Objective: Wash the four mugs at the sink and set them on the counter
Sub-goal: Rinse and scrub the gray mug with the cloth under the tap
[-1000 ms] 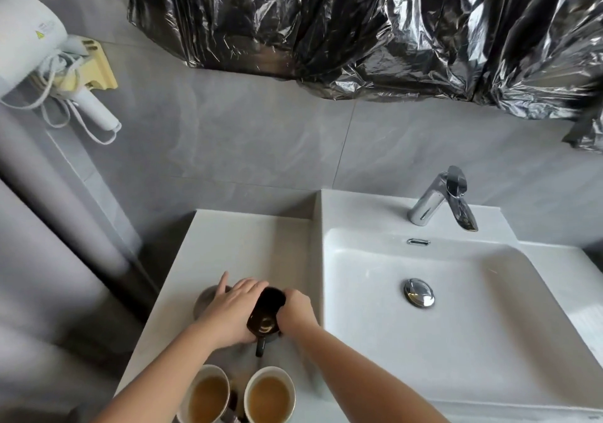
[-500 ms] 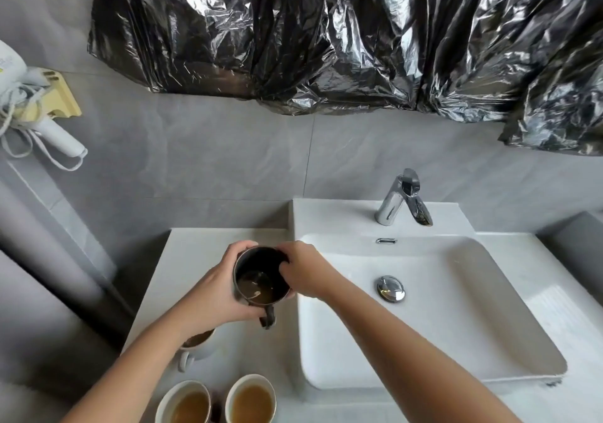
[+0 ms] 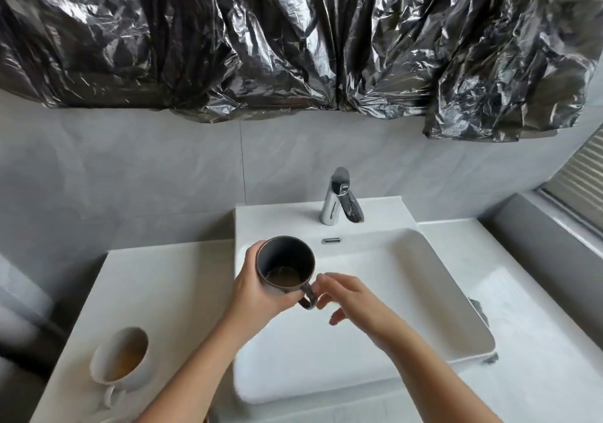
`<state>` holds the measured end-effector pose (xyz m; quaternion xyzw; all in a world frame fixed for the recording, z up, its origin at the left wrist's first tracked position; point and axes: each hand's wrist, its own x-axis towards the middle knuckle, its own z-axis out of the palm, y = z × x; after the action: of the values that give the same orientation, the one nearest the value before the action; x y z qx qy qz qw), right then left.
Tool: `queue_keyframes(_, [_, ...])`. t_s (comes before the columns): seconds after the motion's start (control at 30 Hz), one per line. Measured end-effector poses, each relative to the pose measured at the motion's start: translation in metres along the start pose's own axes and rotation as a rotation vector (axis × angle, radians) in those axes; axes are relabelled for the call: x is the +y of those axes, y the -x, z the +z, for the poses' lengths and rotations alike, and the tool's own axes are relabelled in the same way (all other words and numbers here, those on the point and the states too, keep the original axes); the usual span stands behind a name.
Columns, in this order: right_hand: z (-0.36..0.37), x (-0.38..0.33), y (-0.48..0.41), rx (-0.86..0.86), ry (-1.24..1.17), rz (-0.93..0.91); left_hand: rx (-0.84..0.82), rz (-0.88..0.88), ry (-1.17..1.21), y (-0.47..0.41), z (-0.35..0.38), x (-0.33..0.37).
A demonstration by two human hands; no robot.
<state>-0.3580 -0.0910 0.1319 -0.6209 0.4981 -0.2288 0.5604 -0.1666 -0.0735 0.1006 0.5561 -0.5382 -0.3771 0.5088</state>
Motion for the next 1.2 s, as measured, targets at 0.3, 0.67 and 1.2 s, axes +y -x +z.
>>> queue_keyframes(0.3, [-0.090,0.060,-0.013,-0.164,-0.178,-0.079,-0.143,-0.086,0.063,-0.023,0.094,0.000])
queue_keyframes(0.67, [-0.138,0.111,-0.066,-0.020,-0.130,0.005,0.247,-0.031,-0.250,-0.124,0.112,0.029])
queue_keyframes(1.2, [-0.141,0.123,-0.098,0.115,0.099,-0.161,-0.006,0.548,-1.013,-0.183,0.121,0.043])
